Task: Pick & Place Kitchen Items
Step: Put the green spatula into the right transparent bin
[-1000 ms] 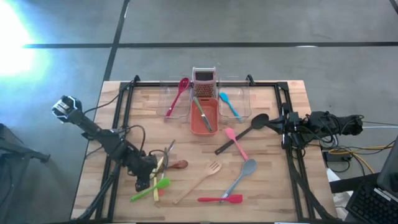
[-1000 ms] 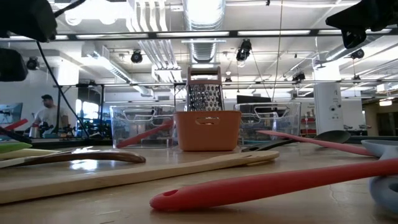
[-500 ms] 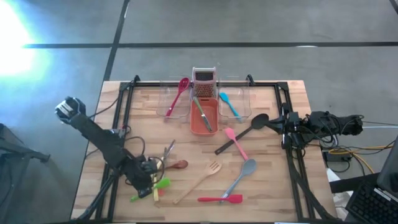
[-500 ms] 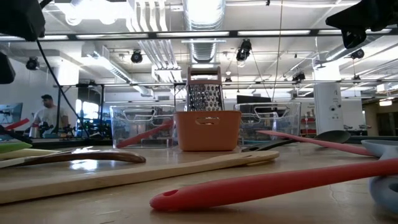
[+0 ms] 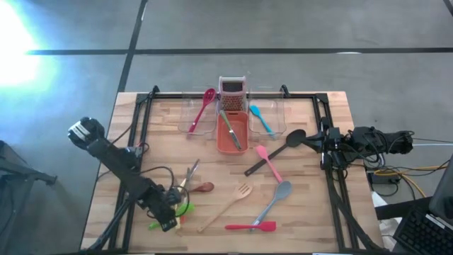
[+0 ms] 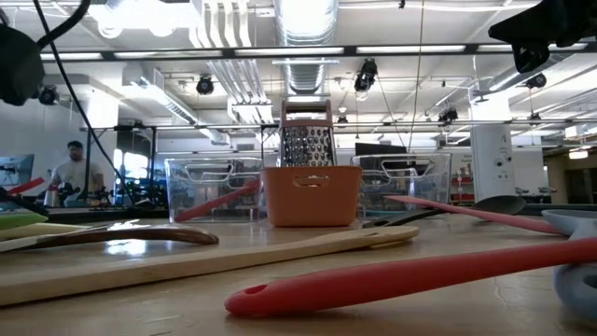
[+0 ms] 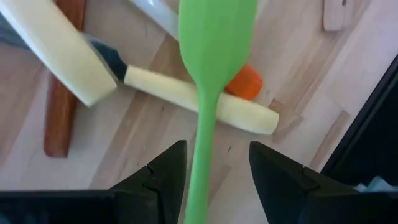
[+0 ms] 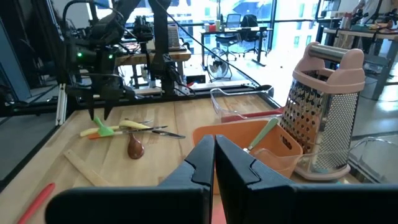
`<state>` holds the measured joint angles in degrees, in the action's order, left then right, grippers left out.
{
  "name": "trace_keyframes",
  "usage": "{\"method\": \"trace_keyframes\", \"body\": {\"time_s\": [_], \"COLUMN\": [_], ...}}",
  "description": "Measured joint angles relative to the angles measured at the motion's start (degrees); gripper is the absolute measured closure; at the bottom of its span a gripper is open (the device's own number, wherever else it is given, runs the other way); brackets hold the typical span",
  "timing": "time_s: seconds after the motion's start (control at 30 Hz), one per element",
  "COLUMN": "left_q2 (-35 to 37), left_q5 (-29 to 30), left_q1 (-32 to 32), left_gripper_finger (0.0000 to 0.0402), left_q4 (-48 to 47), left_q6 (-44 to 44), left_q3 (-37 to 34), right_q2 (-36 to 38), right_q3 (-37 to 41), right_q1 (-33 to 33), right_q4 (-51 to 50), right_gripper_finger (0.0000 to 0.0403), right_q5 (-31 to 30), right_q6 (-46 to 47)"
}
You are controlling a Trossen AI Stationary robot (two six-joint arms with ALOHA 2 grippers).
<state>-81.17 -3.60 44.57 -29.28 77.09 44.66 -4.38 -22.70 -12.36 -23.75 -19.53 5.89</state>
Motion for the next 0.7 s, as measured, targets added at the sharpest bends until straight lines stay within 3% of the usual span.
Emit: {"method": "trace_keyframes", "body": {"time_s": [0.7], "left_q2": [-6.62], "left_q5": [2.34], "left_q1": [1.74], "left_gripper_finger": [0.0225], "left_q4": [-0.04], "left_q6": [-0.75], "left_q3": [0.09], "right_q2": [0.00], "right_q3": [0.00], "right_q1": [0.00], "right_q4": [-0.02], "right_gripper_finger": [0.0394], "right_q5": [-0.02], "right_q6": [-0.06]}}
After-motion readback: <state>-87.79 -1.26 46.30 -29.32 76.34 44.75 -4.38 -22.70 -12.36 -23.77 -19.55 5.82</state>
